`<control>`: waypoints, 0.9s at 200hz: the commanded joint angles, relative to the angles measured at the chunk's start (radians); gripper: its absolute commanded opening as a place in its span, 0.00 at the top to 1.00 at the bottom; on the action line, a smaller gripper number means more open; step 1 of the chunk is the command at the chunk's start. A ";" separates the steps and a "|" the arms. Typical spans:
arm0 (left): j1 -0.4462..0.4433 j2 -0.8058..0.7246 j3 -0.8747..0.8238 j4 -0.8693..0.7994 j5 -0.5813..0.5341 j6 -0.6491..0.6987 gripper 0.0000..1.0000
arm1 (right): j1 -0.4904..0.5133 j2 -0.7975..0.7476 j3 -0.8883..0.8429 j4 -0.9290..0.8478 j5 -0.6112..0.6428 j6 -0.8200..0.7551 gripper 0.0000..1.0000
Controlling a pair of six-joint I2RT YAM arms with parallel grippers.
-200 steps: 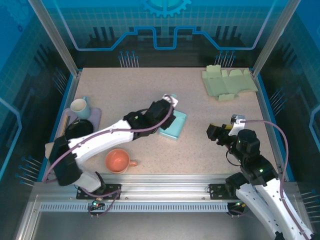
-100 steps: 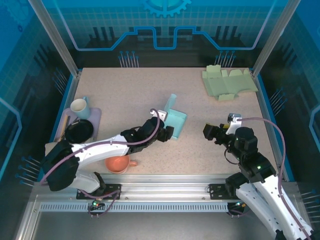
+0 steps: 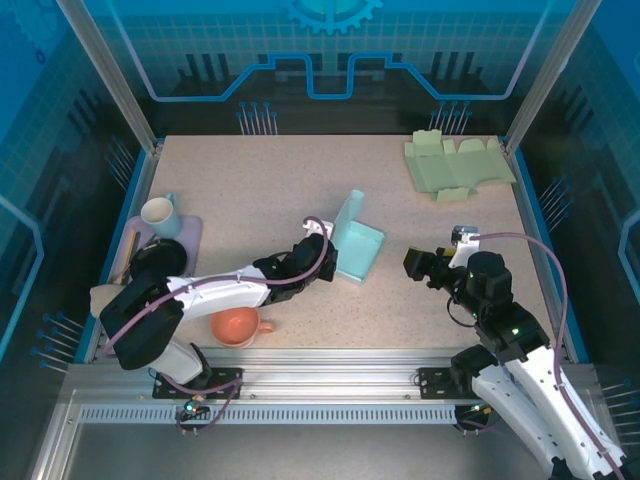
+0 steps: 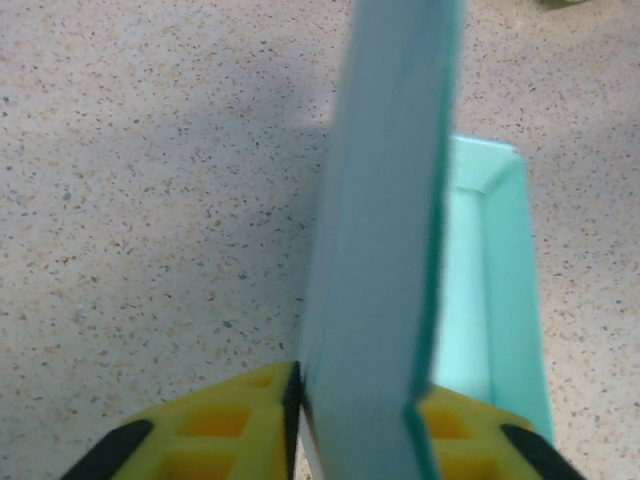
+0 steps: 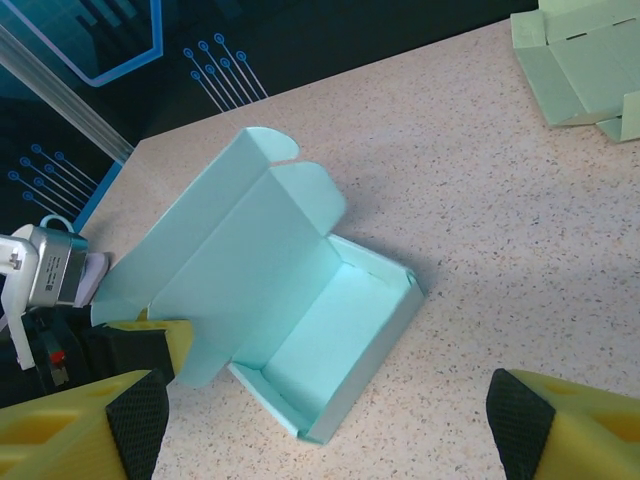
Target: Fold the paper box
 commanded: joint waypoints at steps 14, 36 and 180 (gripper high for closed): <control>0.016 -0.008 0.028 -0.022 -0.013 0.057 0.88 | 0.016 0.002 -0.016 0.032 -0.009 -0.008 0.14; 0.034 -0.026 0.029 -0.021 -0.003 0.120 0.95 | 0.016 0.007 -0.013 0.029 -0.007 -0.011 0.14; 0.121 -0.102 0.028 -0.016 0.441 0.711 0.98 | -0.062 0.272 0.025 0.037 0.093 -0.016 0.14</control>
